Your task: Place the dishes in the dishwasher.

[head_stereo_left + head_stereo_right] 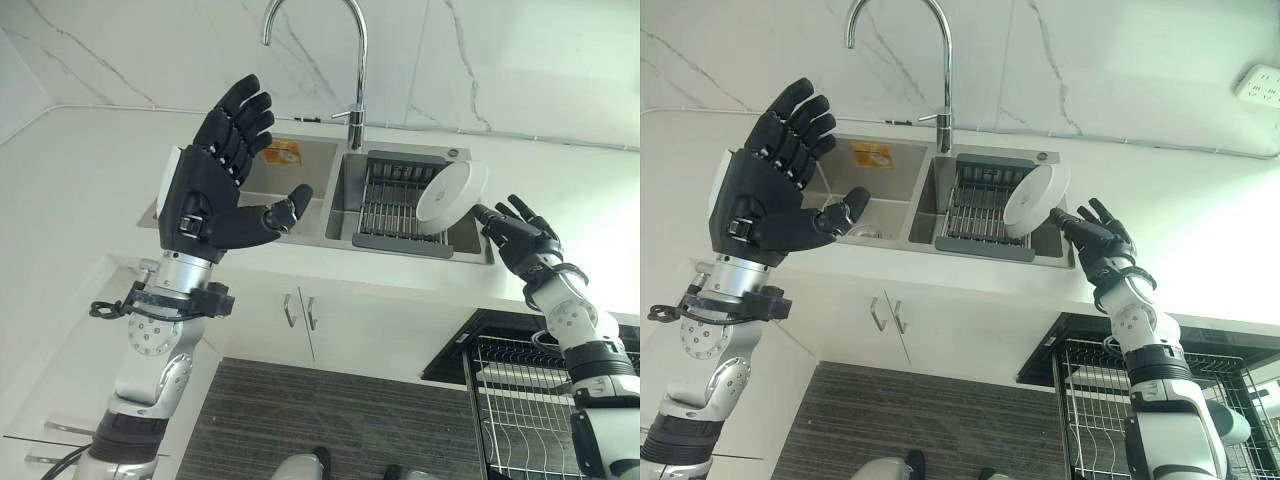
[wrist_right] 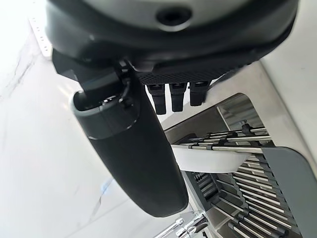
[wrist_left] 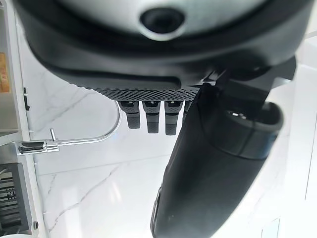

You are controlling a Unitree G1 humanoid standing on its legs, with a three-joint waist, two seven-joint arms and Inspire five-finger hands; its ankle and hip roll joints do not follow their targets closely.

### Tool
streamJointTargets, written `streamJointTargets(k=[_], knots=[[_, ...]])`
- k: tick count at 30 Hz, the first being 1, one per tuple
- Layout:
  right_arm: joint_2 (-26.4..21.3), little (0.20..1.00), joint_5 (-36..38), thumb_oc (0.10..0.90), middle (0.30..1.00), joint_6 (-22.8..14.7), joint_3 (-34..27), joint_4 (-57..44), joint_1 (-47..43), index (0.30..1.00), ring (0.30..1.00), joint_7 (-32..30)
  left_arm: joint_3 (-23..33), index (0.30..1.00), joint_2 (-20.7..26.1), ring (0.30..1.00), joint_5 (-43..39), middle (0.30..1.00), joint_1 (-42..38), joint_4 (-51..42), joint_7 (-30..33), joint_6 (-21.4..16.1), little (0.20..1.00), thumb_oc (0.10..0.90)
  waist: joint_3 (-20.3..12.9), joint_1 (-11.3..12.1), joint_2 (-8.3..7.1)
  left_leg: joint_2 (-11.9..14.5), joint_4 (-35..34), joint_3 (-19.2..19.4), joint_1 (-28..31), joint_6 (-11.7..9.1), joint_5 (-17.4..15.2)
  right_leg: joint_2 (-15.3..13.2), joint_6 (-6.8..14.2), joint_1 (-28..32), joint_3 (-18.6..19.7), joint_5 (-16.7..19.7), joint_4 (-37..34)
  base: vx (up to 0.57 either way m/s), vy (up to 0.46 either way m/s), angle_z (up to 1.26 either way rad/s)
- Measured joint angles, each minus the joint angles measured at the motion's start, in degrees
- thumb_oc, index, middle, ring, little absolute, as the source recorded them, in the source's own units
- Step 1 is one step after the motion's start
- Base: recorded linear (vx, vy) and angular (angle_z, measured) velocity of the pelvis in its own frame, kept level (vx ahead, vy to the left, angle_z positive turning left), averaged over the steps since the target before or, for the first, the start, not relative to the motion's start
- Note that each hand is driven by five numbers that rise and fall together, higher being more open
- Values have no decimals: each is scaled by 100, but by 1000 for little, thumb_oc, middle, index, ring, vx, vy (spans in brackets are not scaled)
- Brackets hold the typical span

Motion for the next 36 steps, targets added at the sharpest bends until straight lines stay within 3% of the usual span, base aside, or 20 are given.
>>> streamJointTargets(k=[5,22,36], knots=[[-40,900,1,800,900,70,21,260,-207,900,900,11,-157,900,189,900,-22,900,-32,5,-2,9,900,800,0,38,0,-3,-2,-12,1,0,0,-1,0,11,-13,0,-10,0,0,0],[-279,900,1,800,900,215,221,742,-538,900,900,155,-157,900,195,900,-213,900,-40,15,109,120,900,800,1,181,-2,-22,3,-134,7,-4,1,-9,1,132,-162,-1,-76,10,3,4],[-432,900,45,800,900,249,220,1050,-614,900,900,183,-154,900,426,900,-233,900,-42,118,101,190,900,800,2,332,-16,-111,-5,-338,-2,-8,11,-56,46,328,-458,-31,-184,28,-21,11]])
